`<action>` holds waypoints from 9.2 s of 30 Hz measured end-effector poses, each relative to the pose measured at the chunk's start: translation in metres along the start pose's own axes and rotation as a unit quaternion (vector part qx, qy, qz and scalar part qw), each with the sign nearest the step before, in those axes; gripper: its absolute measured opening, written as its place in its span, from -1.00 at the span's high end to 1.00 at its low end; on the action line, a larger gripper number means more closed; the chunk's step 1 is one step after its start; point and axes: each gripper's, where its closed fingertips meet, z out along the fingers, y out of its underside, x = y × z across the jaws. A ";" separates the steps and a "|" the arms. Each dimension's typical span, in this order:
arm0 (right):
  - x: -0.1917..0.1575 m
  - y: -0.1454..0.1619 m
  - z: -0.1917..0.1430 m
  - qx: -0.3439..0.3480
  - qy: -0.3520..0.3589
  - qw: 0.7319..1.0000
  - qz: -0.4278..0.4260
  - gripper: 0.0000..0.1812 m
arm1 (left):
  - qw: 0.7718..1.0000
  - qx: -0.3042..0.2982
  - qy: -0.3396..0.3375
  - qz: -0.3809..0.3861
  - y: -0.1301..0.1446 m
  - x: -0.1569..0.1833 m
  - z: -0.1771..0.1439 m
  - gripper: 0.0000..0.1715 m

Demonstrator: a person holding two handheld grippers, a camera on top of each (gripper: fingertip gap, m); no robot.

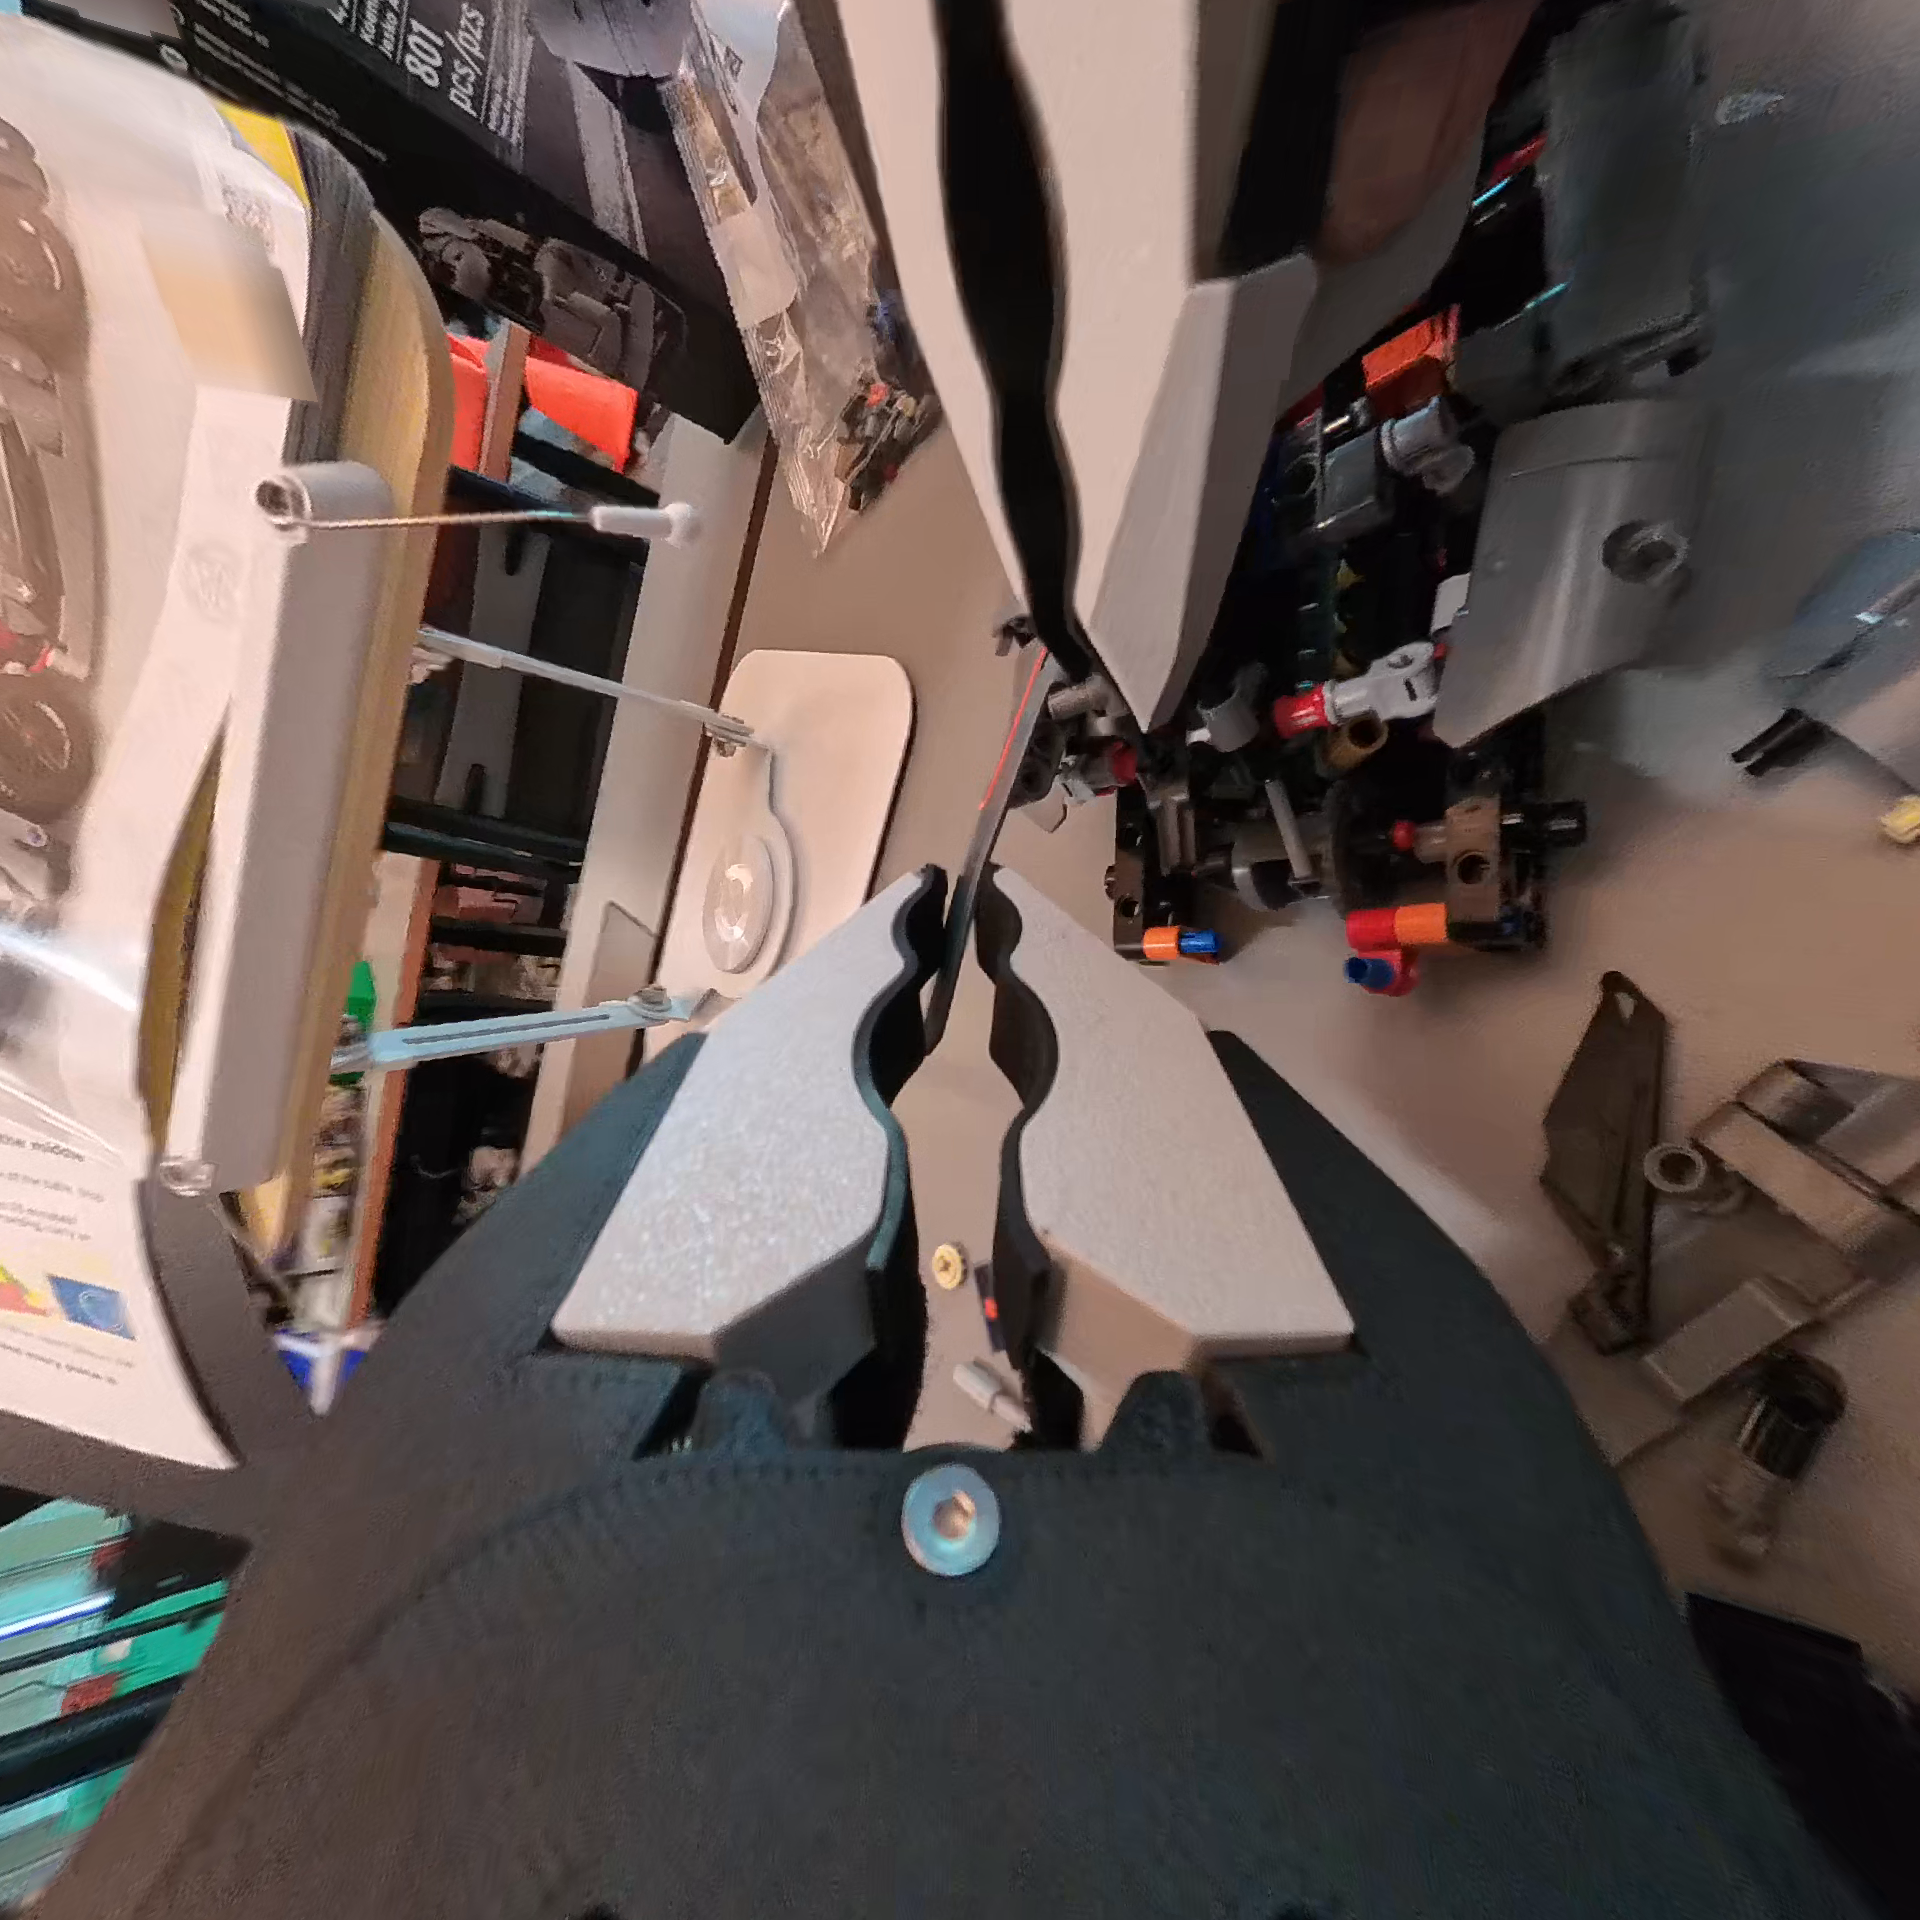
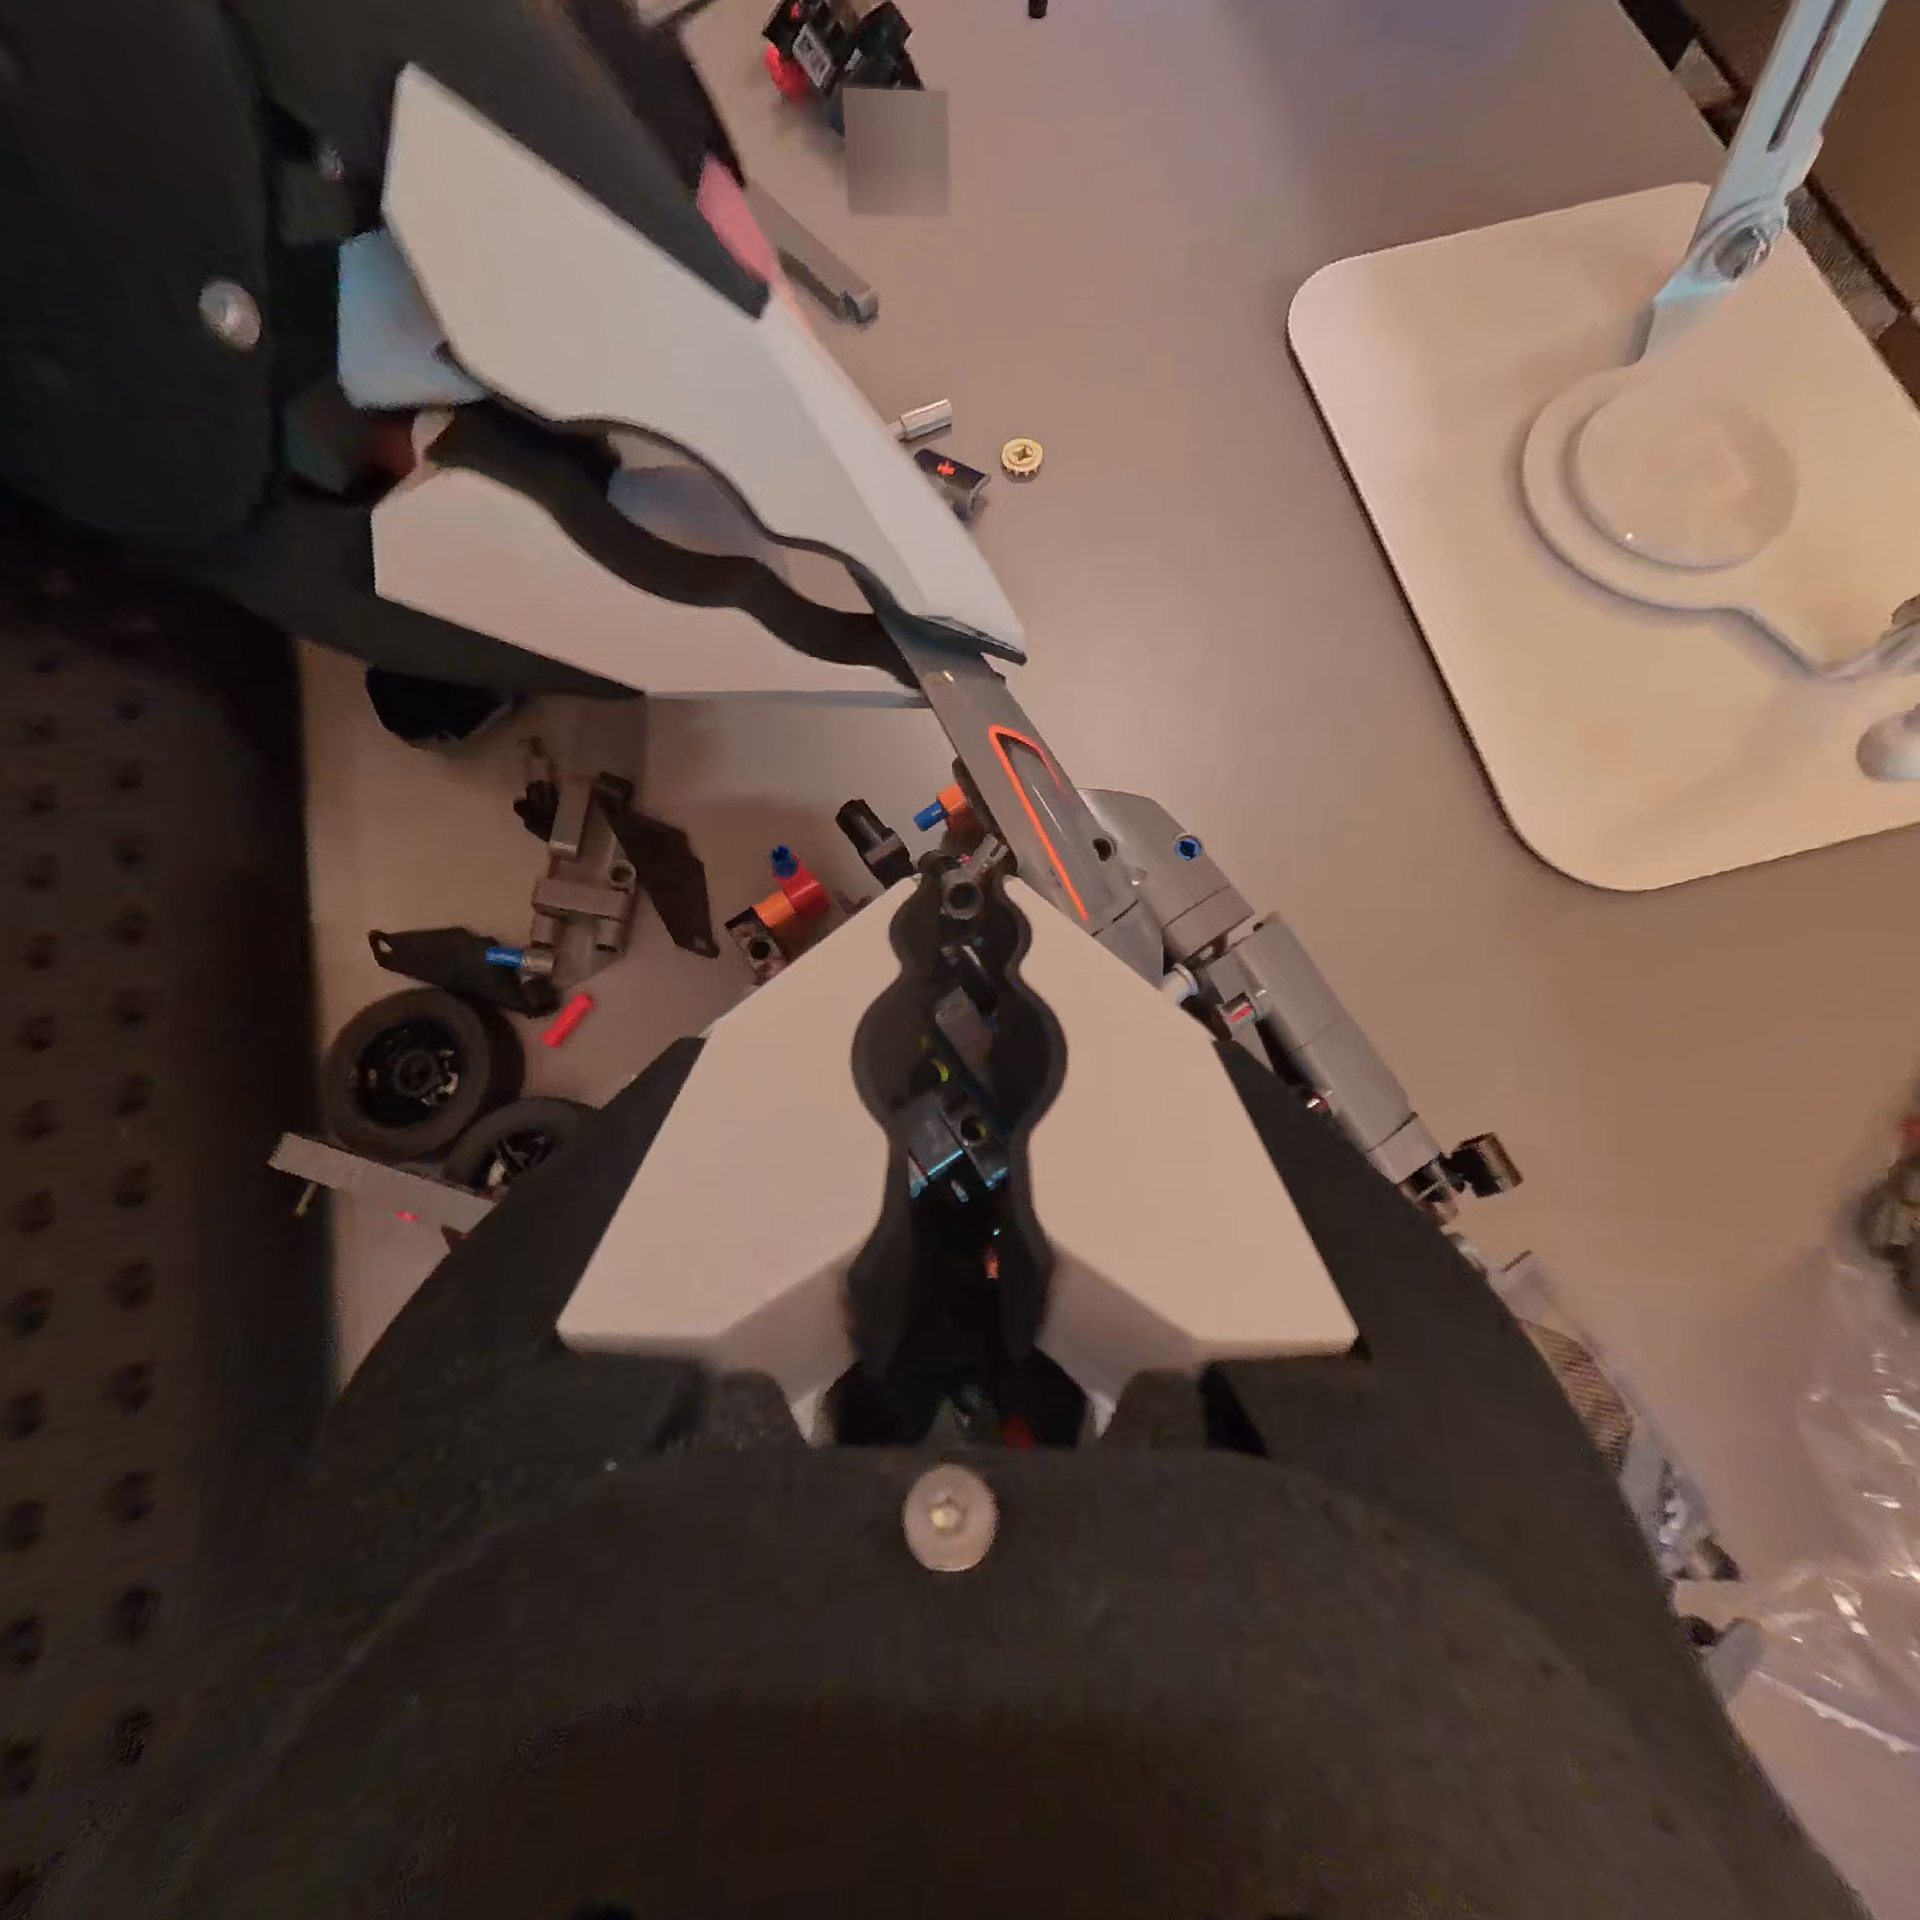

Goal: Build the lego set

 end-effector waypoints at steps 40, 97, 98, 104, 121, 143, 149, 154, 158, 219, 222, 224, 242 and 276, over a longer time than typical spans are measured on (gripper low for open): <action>0.013 0.020 -0.021 0.004 -0.004 1.000 -0.025 0.94 | 0.957 -0.007 0.251 -0.146 -0.022 0.018 0.027 0.79; 0.038 0.040 -0.044 -0.002 0.024 1.000 -0.004 0.68 | 0.940 -0.012 0.298 -0.164 -0.028 0.037 0.009 0.35; 0.036 0.040 -0.038 -0.005 0.018 1.000 -0.007 0.68 | 0.940 -0.014 0.301 -0.161 -0.031 0.041 0.013 0.37; 0.034 0.027 -0.029 0.027 0.004 1.000 -0.008 0.90 | 0.937 -0.009 0.305 -0.170 -0.033 0.045 0.022 0.60; 0.038 0.023 -0.022 0.028 0.020 0.999 0.011 0.89 | 0.947 -0.013 0.291 -0.132 -0.045 0.045 0.026 0.66; -0.014 0.026 -0.078 0.062 -0.140 0.987 0.043 0.87 | 0.946 -0.006 0.290 -0.145 -0.029 0.034 0.032 0.68; -0.041 0.066 -0.043 -0.085 -0.176 0.980 0.018 0.80 | 0.940 0.036 0.306 -0.145 -0.024 0.030 0.033 0.68; -0.021 0.043 -0.049 -0.022 -0.138 0.990 0.024 0.66 | 0.940 0.040 0.300 -0.157 -0.024 0.026 0.031 0.62; 0.012 0.020 -0.045 0.038 -0.047 0.998 0.022 0.64 | 0.945 0.032 0.287 -0.153 -0.023 0.023 0.032 0.71; 0.026 -0.002 -0.008 0.030 0.090 0.992 -0.080 0.83 | 0.953 0.032 0.266 -0.138 -0.004 0.013 0.016 0.66; 0.027 0.003 0.002 -0.006 0.121 0.985 -0.121 0.78 | 0.954 0.023 0.273 -0.119 -0.002 0.024 0.024 0.65; 0.031 0.002 0.003 -0.013 0.147 0.978 -0.145 0.74 | 0.958 0.012 0.264 -0.109 -0.001 0.025 0.027 0.71; 0.025 -0.026 -0.015 0.007 0.269 0.924 -0.273 0.90 | 0.869 0.096 0.369 -0.314 -0.028 0.006 0.002 0.74; 0.004 -0.009 -0.027 -0.044 0.352 0.873 -0.334 0.95 | 0.739 0.190 0.510 -0.397 -0.044 0.024 -0.010 0.77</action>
